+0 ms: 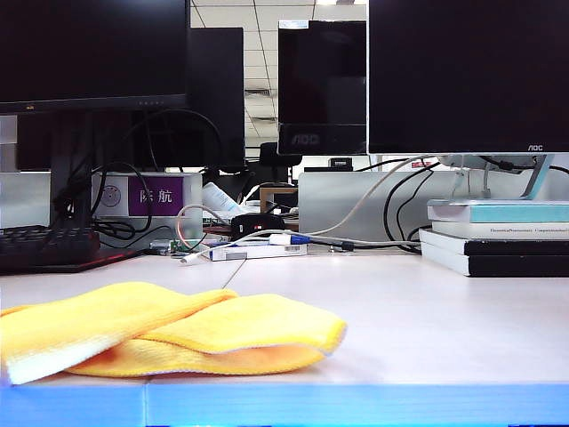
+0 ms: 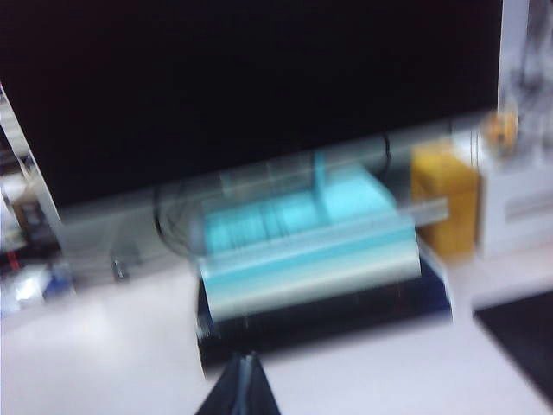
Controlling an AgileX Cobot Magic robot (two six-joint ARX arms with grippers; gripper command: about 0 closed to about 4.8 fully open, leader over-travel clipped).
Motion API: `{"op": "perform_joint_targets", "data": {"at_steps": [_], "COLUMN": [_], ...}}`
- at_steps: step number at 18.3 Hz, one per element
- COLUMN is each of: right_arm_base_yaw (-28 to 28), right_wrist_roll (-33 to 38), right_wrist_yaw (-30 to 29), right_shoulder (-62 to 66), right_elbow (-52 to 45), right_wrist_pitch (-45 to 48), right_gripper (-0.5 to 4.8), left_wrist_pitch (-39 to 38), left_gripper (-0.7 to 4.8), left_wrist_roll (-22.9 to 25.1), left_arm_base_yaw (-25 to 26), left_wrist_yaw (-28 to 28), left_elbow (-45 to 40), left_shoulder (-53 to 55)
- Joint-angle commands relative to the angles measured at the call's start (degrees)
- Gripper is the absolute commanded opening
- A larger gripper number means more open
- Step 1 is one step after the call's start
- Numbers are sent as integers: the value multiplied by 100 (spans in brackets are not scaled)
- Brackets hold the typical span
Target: Wipe the table from back to front using the rag.
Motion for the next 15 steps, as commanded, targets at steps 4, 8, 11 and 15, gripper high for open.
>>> {"op": "perform_joint_targets", "data": {"at_steps": [4,8,11,15], "right_arm_base_yaw": [2,232,1386,3547], "right_wrist_roll": [-26,-46,-157,-627], "right_wrist_yaw": [-511,-1733,-1709,-1491], "right_shoulder": [1554,2621,3305,4441], "right_elbow": [1930,2879,3289,3377], "right_wrist_pitch": [-387,-721,-852,-857], "right_gripper": [-1,-2,-2,-2], "left_wrist_pitch": [-2055,-3084,-3801,-4430], "left_gripper": [-6,-6,-6,-5], "left_wrist_roll": [483,638,837,931], "left_arm_base_yaw": [-9,-48,-411,-1283], "left_wrist_yaw": [1340,2376,2697,2640], "left_elbow": [2352,3604,4247,4852], "left_shoulder": [1458,2031,2367,2883]}}
